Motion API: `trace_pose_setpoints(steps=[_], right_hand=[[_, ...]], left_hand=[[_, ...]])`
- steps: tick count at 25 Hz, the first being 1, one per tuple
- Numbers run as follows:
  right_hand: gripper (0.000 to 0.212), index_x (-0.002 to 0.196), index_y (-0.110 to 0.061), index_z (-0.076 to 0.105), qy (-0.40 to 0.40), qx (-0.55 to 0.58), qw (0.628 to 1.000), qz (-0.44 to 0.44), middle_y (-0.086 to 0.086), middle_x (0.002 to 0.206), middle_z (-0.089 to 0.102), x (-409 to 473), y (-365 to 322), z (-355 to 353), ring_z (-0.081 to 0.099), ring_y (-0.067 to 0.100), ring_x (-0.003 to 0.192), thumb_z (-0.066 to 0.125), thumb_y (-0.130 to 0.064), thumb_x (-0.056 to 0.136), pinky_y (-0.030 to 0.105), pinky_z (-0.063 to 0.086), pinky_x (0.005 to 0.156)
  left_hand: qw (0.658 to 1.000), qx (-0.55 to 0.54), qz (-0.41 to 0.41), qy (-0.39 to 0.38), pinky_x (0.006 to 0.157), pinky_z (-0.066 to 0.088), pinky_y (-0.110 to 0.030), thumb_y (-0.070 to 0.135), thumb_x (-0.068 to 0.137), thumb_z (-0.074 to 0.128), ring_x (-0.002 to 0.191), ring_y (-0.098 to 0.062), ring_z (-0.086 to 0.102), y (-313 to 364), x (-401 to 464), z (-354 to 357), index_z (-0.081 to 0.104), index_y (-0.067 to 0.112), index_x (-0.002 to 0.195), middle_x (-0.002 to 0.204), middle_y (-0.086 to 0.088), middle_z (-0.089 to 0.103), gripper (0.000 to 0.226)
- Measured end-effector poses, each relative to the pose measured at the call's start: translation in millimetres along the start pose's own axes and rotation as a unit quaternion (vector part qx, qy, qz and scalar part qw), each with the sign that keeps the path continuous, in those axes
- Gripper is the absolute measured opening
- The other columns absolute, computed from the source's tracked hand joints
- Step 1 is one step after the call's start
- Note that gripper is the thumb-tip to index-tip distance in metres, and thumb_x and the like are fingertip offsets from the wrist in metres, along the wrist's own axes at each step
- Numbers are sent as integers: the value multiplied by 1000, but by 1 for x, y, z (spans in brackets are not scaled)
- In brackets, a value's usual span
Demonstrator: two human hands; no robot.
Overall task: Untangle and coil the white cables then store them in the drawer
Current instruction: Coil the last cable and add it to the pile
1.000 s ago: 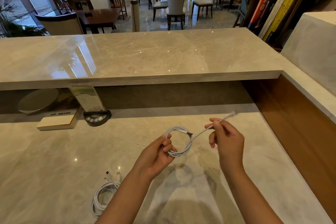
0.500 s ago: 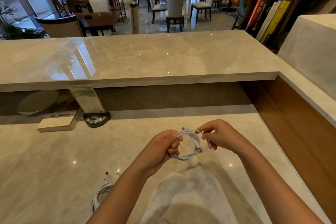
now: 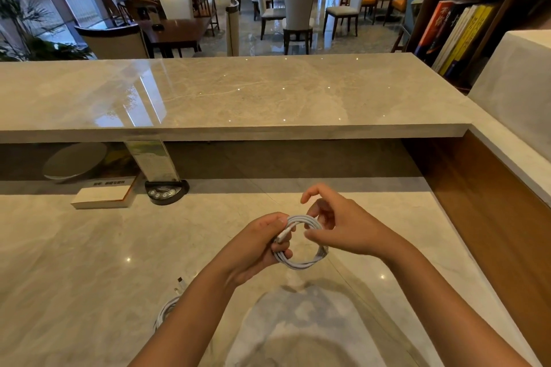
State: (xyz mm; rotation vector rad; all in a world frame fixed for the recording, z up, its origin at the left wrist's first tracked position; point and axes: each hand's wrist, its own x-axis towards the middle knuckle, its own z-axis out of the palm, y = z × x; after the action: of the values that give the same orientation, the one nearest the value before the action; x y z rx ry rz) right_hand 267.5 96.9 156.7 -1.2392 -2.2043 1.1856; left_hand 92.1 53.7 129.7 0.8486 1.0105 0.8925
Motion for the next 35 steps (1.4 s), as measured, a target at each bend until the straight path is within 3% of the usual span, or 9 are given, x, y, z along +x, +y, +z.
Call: trace_pose_setpoints(steps=[4, 9, 16, 20, 23, 27, 30, 33, 35], right_hand=[[24, 108, -27, 58, 41, -242, 963, -111, -4, 92, 69, 1, -3, 6, 60, 12, 77, 63, -34, 85, 29, 53, 69], [20, 105, -26, 65, 14, -199, 973, -111, -3, 89, 70, 2, 9, 4, 59, 7, 74, 62, -32, 86, 28, 52, 68], [12, 88, -21, 58, 67, -141, 982, -101, -4, 73, 63, -3, 14, 18, 55, 10, 64, 57, -33, 89, 30, 47, 59], [13, 82, -18, 58, 113, -62, 989, -71, -2, 69, 63, -1, 21, 24, 56, 9, 61, 61, -30, 87, 25, 45, 57], [13, 86, -19, 58, 102, -59, 993, -29, 0, 73, 66, 0, 26, 31, 61, 12, 64, 61, -32, 87, 33, 53, 63], [24, 96, -27, 51, 105, -120, 987, 27, -7, 83, 63, -2, 20, 38, 60, 10, 69, 62, -44, 83, 30, 54, 64], [40, 103, -29, 43, 104, -246, 961, 73, -11, 89, 53, -7, 14, 36, 56, 13, 74, 67, -45, 76, 24, 48, 62], [19, 98, -19, 51, 93, -296, 949, 64, 1, 90, 65, -8, 12, 43, 59, 21, 75, 59, -27, 83, 30, 45, 61], [10, 92, -15, 58, 69, -265, 960, 67, 4, 85, 66, -8, 9, 41, 60, 22, 74, 57, -20, 83, 30, 46, 62]], left_hand=[[1000, -15, -24, -9, 60, 46, -24, 16, 98, 38, 50, -8, 34, 0, 2, 2, 55, 9, 88, 59, 1, 41, 21], [997, -48, -47, -26, 59, 51, -24, 13, 98, 39, 48, -8, 38, -7, 2, -3, 53, 7, 92, 58, -1, 42, 16], [986, -156, -48, -17, 40, 37, -13, 12, 91, 46, 41, -4, 34, -14, 5, 4, 56, 8, 78, 53, 1, 43, 17], [998, -51, -6, 37, 43, 34, -14, 11, 97, 42, 46, -5, 35, -16, 7, 6, 59, 8, 94, 66, -3, 51, 17], [994, 41, 38, 94, 46, 32, -20, 17, 95, 49, 51, -9, 36, -17, 7, 6, 60, 21, 110, 73, -4, 57, 20], [970, 140, 94, 174, 44, 28, -19, 24, 96, 46, 48, -8, 32, -26, 10, 10, 72, 18, 98, 49, 10, 44, 26], [947, 180, 107, 245, 45, 33, -20, 24, 94, 49, 46, -7, 37, -28, 15, 7, 73, 16, 93, 53, 3, 47, 26], [942, 183, 111, 260, 44, 36, -19, 26, 93, 52, 40, -4, 38, -30, 19, 6, 74, 10, 83, 53, -4, 46, 28], [935, 199, 117, 271, 45, 37, -20, 27, 91, 54, 39, -4, 39, -32, 19, 5, 73, 6, 78, 49, -3, 46, 31]])
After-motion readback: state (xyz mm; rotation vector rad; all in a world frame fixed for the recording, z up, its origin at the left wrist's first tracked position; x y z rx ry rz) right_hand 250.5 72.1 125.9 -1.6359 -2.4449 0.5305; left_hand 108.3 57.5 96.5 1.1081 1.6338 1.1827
